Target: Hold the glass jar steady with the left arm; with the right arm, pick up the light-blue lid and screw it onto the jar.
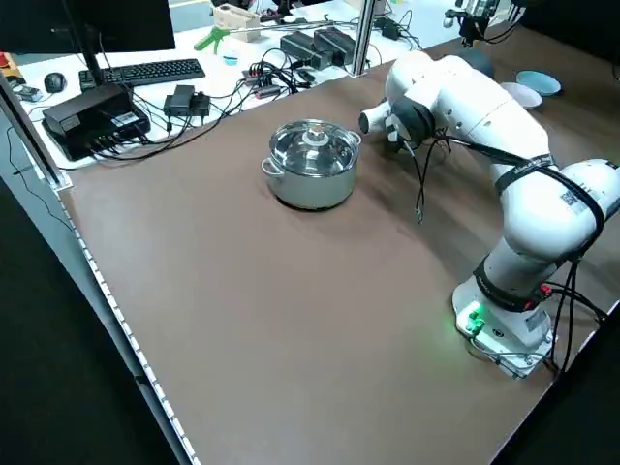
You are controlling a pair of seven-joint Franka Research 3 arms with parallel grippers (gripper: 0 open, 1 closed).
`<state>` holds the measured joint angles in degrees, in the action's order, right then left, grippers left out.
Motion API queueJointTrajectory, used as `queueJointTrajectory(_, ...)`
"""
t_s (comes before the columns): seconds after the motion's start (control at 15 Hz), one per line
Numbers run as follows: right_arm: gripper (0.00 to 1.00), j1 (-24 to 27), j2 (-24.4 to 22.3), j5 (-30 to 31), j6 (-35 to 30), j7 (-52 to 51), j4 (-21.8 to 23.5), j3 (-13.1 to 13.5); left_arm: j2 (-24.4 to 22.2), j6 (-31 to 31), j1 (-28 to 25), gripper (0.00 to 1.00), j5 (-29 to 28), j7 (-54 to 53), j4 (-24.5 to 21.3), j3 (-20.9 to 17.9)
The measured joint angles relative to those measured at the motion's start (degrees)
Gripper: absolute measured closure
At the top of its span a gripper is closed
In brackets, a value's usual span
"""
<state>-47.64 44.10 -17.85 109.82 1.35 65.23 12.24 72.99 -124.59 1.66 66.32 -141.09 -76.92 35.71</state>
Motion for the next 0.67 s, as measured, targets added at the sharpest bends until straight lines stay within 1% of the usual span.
queueJointTrajectory(0.27, 0.30, 0.0, 0.0, 0.0, 0.0, 0.0, 0.0, 0.0, 0.0, 0.0, 0.0, 0.07, 0.0, 0.0, 0.0, 0.0)
queueJointTrajectory(0.33, 0.26, 0.0, 0.0, 0.0, 0.0, 0.0, -0.1, 0.0, 0.0, 0.0, 0.0, 0.07, 0.0, 0.0, 0.0, 0.0)
queueJointTrajectory(0.4, 0.26, 0.0, 0.0, 0.0, 0.0, 0.0, -0.1, 0.0, 0.0, 0.0, 0.0, 0.07, 0.0, 0.0, 0.0, 0.0)
queueJointTrajectory(0.53, 0.22, -0.1, 0.0, 0.0, 0.0, 0.0, -0.2, 0.0, 0.0, 0.0, 0.0, 0.07, 0.0, 0.0, 0.0, 0.0)
queueJointTrajectory(0.67, 0.22, -0.1, 0.0, 0.0, 0.1, 0.0, -0.3, 0.0, 0.0, 0.0, 0.0, 0.07, 0.0, 0.0, 0.0, 0.0)
